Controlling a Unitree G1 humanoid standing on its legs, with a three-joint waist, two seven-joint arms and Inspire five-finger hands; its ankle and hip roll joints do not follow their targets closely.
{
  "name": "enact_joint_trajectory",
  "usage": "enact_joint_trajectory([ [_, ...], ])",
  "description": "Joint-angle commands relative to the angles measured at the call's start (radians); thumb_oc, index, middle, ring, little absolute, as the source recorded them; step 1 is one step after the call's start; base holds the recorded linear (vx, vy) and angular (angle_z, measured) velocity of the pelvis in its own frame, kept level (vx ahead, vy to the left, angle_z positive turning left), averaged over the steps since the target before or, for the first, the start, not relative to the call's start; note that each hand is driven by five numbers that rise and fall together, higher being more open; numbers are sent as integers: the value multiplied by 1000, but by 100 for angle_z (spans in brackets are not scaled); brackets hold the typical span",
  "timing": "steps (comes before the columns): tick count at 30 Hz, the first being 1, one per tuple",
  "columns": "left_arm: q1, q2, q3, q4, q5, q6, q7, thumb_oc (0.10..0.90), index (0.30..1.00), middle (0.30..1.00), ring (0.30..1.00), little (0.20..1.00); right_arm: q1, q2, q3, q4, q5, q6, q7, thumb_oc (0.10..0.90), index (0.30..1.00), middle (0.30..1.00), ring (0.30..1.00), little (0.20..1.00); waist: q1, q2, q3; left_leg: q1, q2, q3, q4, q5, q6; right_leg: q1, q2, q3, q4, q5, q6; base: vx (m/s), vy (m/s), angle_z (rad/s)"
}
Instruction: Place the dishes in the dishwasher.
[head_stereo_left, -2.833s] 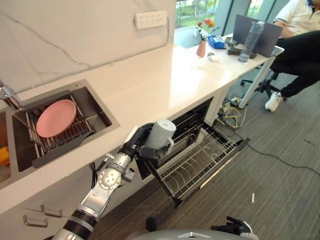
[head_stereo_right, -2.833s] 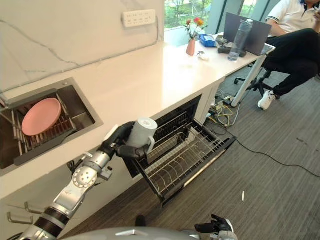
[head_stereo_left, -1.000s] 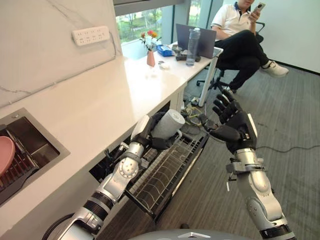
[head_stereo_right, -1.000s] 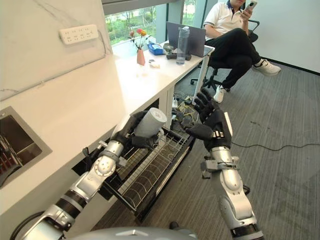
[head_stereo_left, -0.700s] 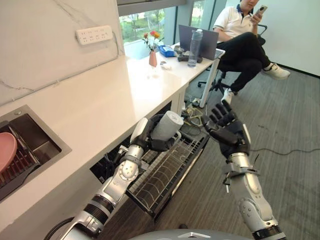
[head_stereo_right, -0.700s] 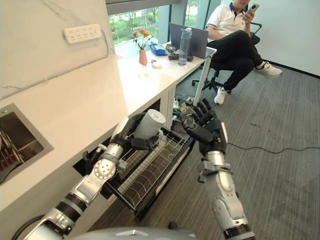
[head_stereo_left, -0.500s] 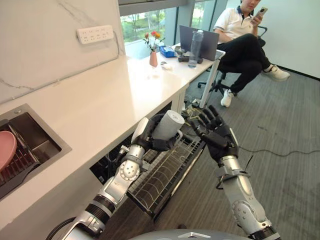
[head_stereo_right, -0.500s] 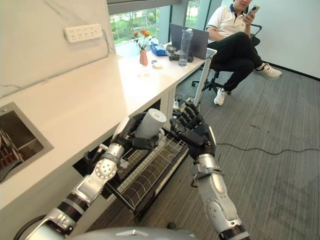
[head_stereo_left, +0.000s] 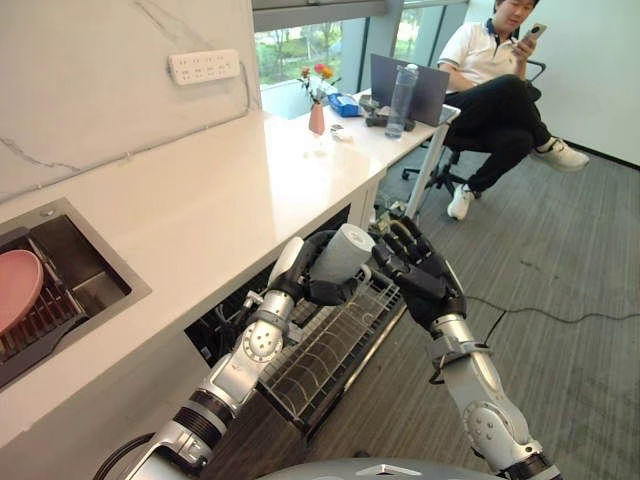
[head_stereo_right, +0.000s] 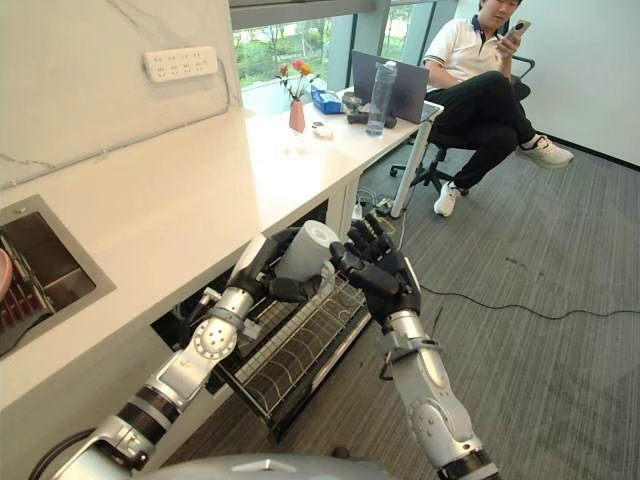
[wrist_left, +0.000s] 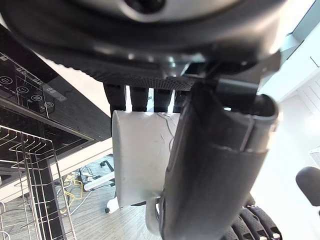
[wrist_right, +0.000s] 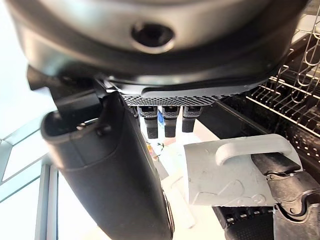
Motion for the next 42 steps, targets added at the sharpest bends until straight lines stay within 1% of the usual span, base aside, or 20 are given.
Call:
enact_joint_trajectory([
  [1,-211,-17,-56,-39,5,-84,17,400,300,300,300,300,-133,-13,-40,-51,5,-47,49,800,900,900,900,900,21,16,-11,23,-28,19,13,-97,18,36,-34,-57,17,-85,56,0,0,3],
  [2,-211,-17,-56,-39,5,-84,17,400,300,300,300,300,-133,-13,-40,-51,5,-47,49,800,900,900,900,900,21,16,-11,23,-28,19,13,-97,18,36,-34,-57,17,-85,56,-4,2,6],
  [7,-233,-18,-78,-20,38,-71,1,400,300,300,300,300,-167,-74,19,-72,49,3,69,800,900,900,900,900,30,12,-8,21,-31,15,13,-97,15,38,-37,-65,17,-85,54,-3,3,2],
  [12,-237,-9,-80,-13,61,-67,-10,400,300,300,300,300,-180,-100,35,-88,71,25,80,800,900,900,900,900,33,11,-7,19,-30,14,13,-96,13,37,-37,-68,17,-85,54,-2,1,1],
  [19,-248,1,-91,-15,129,-51,-3,400,300,300,300,300,-198,-99,62,-105,125,41,67,800,900,900,900,900,35,10,-3,19,-30,14,13,-97,12,36,-38,-70,17,-86,54,0,0,0],
  [24,-249,0,-91,-14,172,-37,8,400,300,300,300,300,-198,-79,79,-108,150,47,53,800,900,900,900,900,37,10,-2,18,-29,12,13,-97,11,36,-37,-72,17,-87,54,0,0,0],
  [28,-244,-23,-73,12,159,-15,45,400,300,300,300,300,-190,-40,80,-87,51,57,-8,800,900,900,900,900,37,12,1,19,-28,11,13,-98,11,36,-38,-74,17,-87,53,0,0,0],
  [29,-256,-43,-81,30,153,-11,65,400,300,300,300,300,-196,-10,92,-78,21,56,-26,800,900,900,900,900,35,15,3,19,-28,10,13,-98,13,37,-37,-74,17,-88,52,0,0,0],
  [30,-257,-43,-81,32,153,-12,66,400,300,300,300,300,-197,-10,92,-78,21,56,-26,800,900,900,900,900,35,14,3,20,-28,10,13,-98,13,37,-37,-74,17,-88,52,0,0,0],
  [31,-269,-62,-98,39,152,-1,83,400,300,300,300,300,-209,28,120,-60,24,54,-50,800,900,900,900,900,34,18,4,20,-28,10,13,-98,14,36,-37,-74,17,-88,51,0,0,0],
  [33,-285,-84,-122,50,157,6,106,400,300,300,300,300,-224,65,157,-50,35,50,-74,800,900,900,900,900,33,19,6,20,-28,9,13,-97,15,35,-37,-73,17,-89,50,0,0,0],
  [37,-319,-114,-154,77,166,20,139,400,300,300,300,300,-247,110,199,-38,35,41,-113,800,900,900,900,900,30,22,9,18,-28,8,13,-96,15,34,-38,-73,17,-88,49,0,0,0],
  [38,-340,-129,-173,90,172,28,162,400,300,300,300,300,-260,135,216,-23,38,29,-148,800,900,900,900,900,28,25,10,17,-28,7,13,-95,15,34,-38,-74,17,-87,49,0,0,0],
  [39,-341,-129,-174,92,172,28,164,400,300,300,300,300,-261,136,216,-23,38,29,-149,800,900,900,900,900,29,25,11,17,-28,7,13,-95,15,34,-38,-74,17,-87,49,0,0,0],
  [40,-362,-142,-188,107,177,37,187,400,300,300,300,300,-272,166,232,-7,40,14,-188,800,900,900,900,900,27,28,11,17,-28,6,13,-95,16,32,-38,-75,17,-87,48,0,0,0],
  [42,-370,-144,-195,111,182,40,201,400,300,300,300,300,-275,179,236,1,30,8,-211,800,900,900,900,900,27,30,12,17,-28,6,13,-96,16,32,-38,-77,18,-87,48,0,0,0],
])
